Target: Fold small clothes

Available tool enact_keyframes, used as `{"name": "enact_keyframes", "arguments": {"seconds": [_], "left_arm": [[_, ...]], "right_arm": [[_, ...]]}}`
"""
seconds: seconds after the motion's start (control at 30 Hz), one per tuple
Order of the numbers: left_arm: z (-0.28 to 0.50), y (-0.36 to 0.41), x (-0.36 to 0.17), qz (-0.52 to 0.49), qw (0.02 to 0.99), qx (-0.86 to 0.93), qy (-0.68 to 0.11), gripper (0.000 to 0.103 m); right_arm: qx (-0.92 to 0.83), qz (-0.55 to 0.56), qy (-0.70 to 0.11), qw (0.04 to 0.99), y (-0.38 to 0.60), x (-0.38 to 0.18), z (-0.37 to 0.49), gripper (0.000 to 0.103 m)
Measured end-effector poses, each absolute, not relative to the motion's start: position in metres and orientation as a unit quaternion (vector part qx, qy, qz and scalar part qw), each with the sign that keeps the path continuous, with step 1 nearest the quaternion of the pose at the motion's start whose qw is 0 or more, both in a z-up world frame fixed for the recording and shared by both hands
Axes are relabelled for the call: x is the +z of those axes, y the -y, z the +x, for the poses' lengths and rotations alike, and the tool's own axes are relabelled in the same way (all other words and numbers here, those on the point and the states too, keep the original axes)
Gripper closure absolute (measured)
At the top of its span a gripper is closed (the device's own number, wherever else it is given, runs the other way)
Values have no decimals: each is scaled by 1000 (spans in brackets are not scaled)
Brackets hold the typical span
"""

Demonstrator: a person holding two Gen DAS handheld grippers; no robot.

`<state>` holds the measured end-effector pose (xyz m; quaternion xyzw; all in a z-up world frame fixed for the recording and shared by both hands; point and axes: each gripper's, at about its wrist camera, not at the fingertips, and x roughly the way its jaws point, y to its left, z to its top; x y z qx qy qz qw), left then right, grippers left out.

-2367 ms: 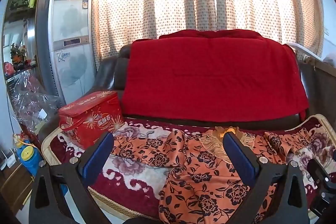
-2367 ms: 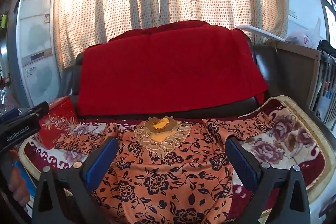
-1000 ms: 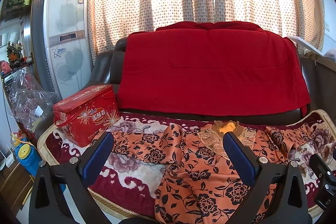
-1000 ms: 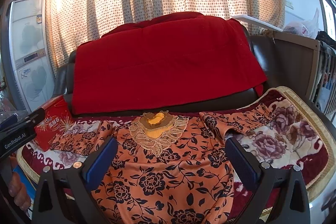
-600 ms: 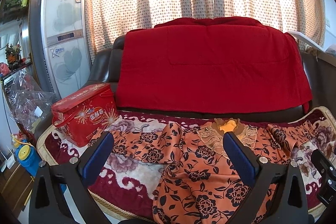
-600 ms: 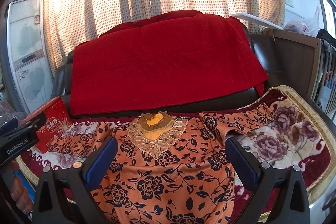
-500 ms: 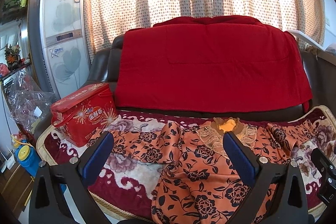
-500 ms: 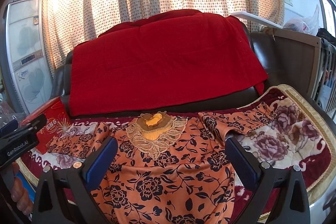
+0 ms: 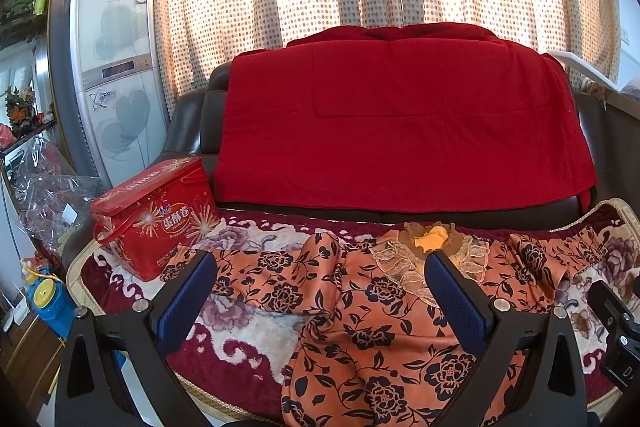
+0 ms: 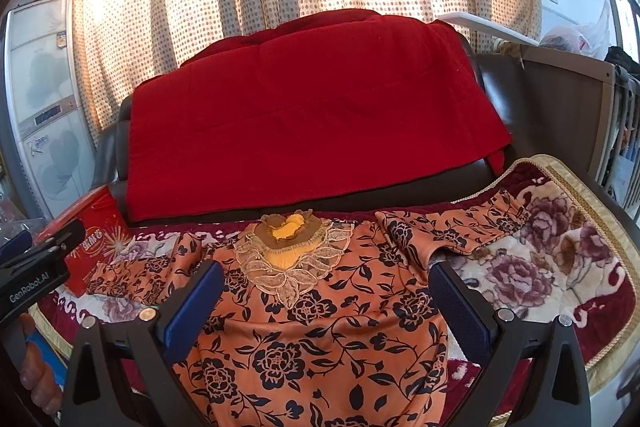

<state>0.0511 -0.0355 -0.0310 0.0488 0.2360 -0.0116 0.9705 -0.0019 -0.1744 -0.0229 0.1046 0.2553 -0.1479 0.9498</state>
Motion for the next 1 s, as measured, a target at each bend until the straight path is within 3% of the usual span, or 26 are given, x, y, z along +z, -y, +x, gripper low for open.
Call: {"name": "enact_keyframes", "arguments": {"seconds": [0.37, 0.57, 0.73, 0.9, 1.0], "left_arm": [[74, 46, -43, 58, 966, -8, -251, 0], [117, 73, -76, 69, 955, -29, -287, 0], [189, 112, -144, 45, 914, -86, -393, 0], [219, 145, -196, 59, 899, -81, -427, 0], [225, 153, -216, 82, 894, -81, -433, 0]], "right_arm": [[-149, 116, -270, 944, 190, -38, 21, 0], [-147, 159, -280, 935, 244, -62, 48, 0], [-122, 266, -296, 909, 365, -113, 71, 0], [-193, 374, -268, 866, 501, -168, 62, 1], [-233, 441, -247, 831, 567, -197, 58, 16]]}}
